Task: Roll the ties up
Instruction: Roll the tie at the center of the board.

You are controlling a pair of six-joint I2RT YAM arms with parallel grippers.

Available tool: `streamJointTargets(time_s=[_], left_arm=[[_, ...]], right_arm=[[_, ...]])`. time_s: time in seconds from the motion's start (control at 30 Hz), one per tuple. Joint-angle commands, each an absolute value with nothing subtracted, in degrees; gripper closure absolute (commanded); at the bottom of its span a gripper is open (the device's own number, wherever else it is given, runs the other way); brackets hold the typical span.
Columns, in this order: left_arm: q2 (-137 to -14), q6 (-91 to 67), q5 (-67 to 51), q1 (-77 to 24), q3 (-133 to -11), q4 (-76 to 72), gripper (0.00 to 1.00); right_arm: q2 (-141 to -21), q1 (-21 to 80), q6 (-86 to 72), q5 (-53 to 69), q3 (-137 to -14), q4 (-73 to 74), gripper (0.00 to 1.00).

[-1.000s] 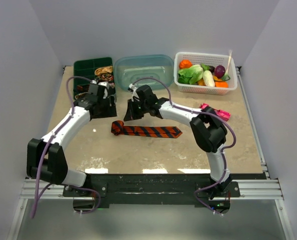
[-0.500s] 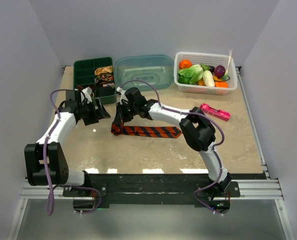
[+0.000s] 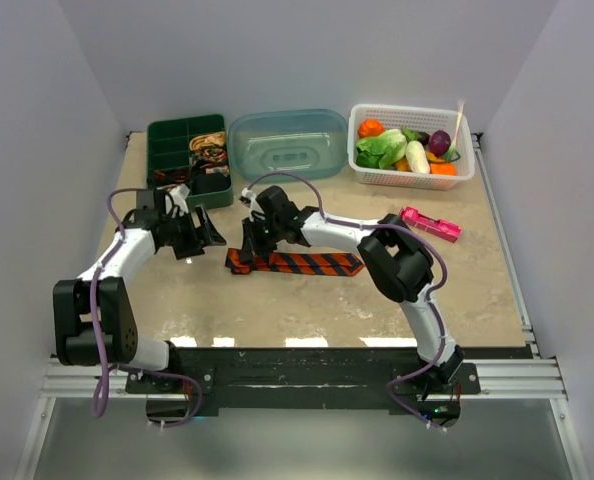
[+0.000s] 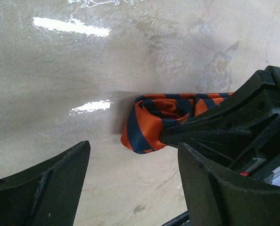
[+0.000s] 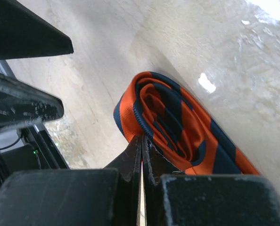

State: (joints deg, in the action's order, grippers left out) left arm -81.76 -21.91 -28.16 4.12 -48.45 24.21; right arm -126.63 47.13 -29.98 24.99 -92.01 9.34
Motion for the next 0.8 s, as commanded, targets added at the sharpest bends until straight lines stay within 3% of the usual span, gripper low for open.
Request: streamJointTargets(time_s=[0.0,0.53,0.63,0.77], left_arm=[[-81.8,-21.9,-30.4,4.5,-47.2,21.4,0.22],[-81.7,-21.3,-33.7,4.4,-44.7,19.8,0.31],[-81.6,-20.7,-34.3,4.1,-44.2,19.7,0.37],[-80.9,-20.7,-33.7,2.0,-42.5,18.7,0.59]], right_arm=[[-122.1,45.7,-28.9,23.9,-88.1,7.3,1.0],[-126.6,43.9,-26.5,25.7,-88.1,7.9,1.0],[-125.4,43.9,-27.1,27.7,-89.0,8.1,1.0],[-122.6,43.8,-29.0,30.5,-92.5,7.8,1.0]])
